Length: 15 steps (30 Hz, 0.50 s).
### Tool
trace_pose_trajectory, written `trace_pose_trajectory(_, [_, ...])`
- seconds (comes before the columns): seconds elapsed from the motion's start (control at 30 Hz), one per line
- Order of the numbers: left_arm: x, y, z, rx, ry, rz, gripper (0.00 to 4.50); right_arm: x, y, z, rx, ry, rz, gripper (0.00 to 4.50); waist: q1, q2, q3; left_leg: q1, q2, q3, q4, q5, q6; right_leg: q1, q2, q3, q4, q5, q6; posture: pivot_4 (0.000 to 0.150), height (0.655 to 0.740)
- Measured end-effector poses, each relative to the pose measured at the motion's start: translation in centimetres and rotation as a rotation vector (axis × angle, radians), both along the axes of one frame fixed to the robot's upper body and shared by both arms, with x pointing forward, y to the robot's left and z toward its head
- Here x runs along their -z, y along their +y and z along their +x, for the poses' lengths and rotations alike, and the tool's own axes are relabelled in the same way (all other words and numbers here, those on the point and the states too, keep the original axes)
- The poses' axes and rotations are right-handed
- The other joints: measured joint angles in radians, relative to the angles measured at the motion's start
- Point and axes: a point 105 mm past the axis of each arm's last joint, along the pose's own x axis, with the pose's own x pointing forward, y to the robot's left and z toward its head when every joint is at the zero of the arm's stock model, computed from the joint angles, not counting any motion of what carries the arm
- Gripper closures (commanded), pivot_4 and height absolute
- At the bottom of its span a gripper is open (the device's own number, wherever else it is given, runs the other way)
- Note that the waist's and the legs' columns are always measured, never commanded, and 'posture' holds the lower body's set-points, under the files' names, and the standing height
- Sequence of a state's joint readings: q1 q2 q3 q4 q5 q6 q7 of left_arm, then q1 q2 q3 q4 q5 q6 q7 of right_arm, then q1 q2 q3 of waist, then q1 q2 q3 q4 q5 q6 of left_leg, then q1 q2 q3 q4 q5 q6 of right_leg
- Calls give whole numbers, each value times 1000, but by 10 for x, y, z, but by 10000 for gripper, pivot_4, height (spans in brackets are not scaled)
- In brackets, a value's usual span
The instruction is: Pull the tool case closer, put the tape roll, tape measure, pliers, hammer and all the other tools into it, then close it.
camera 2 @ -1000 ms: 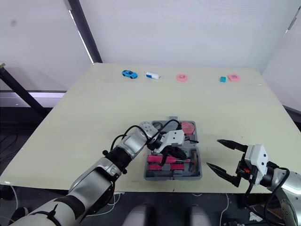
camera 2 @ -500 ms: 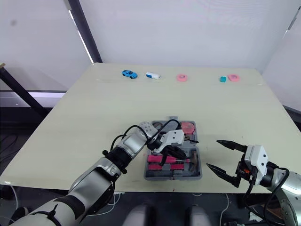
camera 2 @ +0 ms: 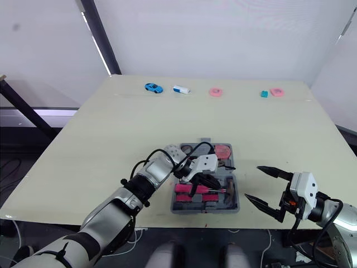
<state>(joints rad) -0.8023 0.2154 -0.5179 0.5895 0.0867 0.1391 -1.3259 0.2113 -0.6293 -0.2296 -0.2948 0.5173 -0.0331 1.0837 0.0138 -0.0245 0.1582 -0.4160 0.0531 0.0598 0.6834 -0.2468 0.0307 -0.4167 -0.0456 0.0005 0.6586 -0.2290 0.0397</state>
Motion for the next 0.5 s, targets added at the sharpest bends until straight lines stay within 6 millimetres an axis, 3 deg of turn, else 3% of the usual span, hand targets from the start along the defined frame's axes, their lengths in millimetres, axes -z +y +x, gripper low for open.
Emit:
trace_pose_trajectory(0.33, [1, 0, 3, -22, -22, -10, 44803, 0, 0, 0, 0, -3, -2, 0, 0, 0, 0, 0, 0, 0, 0, 0, 0, 0, 0, 0, 0, 0, 0, 1500, 7395])
trace_pose_trajectory(0.5, [-8, 1, 16, -98, -44, -56, 44803, 0, 0, 0, 0, -4, -1, 0, 0, 0, 0, 0, 0, 0, 0, 0, 0, 0, 0, 0, 0, 0, 0, 1500, 7395])
